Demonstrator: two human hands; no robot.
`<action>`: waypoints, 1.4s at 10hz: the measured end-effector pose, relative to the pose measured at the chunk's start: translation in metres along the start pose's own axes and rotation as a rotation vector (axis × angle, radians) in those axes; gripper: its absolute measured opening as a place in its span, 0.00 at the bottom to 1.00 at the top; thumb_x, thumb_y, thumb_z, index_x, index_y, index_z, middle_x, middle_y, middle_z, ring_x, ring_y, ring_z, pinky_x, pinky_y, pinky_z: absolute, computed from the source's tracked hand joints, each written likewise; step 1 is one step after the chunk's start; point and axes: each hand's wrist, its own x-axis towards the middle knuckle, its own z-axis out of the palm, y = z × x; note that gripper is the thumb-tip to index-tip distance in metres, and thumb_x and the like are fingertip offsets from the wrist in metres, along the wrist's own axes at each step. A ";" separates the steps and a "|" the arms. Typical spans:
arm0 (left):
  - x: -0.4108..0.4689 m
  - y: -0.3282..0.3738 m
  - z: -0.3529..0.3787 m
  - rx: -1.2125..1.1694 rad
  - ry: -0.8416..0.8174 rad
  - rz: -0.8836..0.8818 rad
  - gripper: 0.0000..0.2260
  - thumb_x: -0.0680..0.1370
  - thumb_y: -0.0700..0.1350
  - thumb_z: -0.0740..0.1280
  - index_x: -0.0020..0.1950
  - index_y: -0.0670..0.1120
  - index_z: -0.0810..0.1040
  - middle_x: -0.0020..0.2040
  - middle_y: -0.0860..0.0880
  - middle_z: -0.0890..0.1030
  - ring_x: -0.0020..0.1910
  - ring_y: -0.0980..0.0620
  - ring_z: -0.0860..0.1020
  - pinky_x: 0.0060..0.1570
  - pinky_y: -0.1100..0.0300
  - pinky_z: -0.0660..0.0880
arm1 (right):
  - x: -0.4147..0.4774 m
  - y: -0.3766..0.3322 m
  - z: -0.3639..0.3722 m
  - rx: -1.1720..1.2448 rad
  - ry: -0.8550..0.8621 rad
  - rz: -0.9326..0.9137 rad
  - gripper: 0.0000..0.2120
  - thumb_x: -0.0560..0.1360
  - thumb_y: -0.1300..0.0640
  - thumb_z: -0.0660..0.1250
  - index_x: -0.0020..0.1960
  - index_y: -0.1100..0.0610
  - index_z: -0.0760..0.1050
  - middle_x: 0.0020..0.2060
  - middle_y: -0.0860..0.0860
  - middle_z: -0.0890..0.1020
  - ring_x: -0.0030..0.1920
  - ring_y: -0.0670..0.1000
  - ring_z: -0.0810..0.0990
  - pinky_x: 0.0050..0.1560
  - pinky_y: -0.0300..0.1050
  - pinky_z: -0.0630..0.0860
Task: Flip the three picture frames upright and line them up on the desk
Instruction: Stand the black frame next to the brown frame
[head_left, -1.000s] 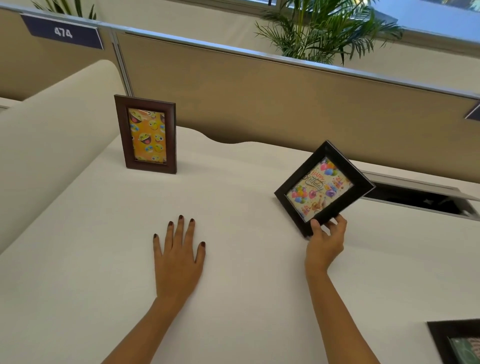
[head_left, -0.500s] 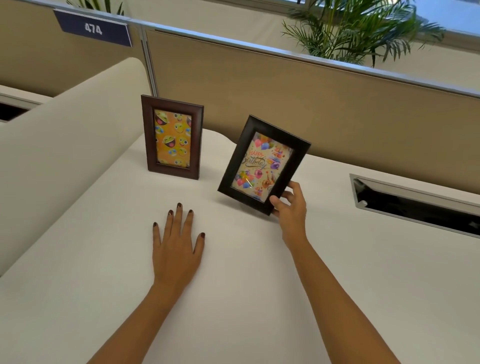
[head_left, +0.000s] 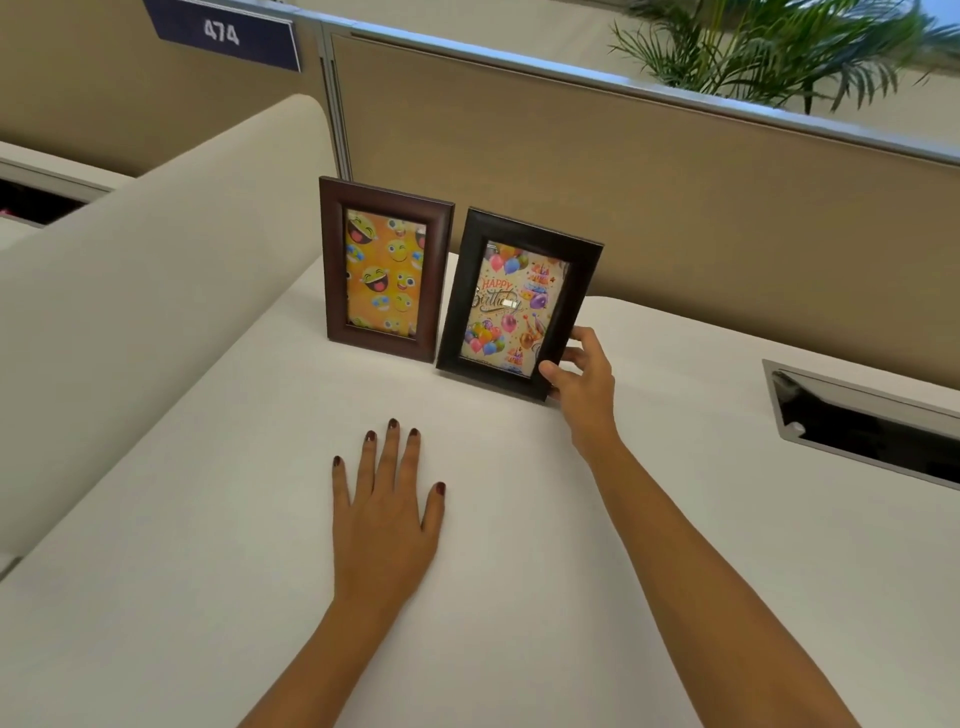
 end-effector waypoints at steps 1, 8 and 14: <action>0.000 0.000 -0.001 -0.009 -0.003 -0.002 0.31 0.79 0.60 0.39 0.76 0.47 0.59 0.77 0.46 0.60 0.76 0.45 0.58 0.72 0.41 0.55 | 0.003 0.001 0.005 -0.012 -0.014 -0.021 0.17 0.77 0.65 0.65 0.64 0.54 0.67 0.55 0.49 0.75 0.56 0.50 0.76 0.46 0.39 0.78; 0.000 0.001 0.000 -0.020 -0.012 -0.017 0.29 0.78 0.59 0.45 0.76 0.48 0.58 0.77 0.46 0.60 0.76 0.45 0.58 0.72 0.40 0.55 | 0.023 0.008 0.009 -0.095 0.007 0.005 0.20 0.77 0.64 0.64 0.67 0.55 0.66 0.64 0.57 0.75 0.63 0.56 0.75 0.58 0.56 0.79; -0.001 0.002 -0.007 -0.033 -0.072 -0.007 0.32 0.79 0.60 0.38 0.75 0.46 0.62 0.75 0.43 0.63 0.74 0.42 0.62 0.71 0.39 0.56 | -0.039 0.022 -0.023 -0.041 0.226 -0.042 0.18 0.74 0.62 0.70 0.61 0.53 0.70 0.52 0.52 0.80 0.54 0.52 0.79 0.50 0.32 0.73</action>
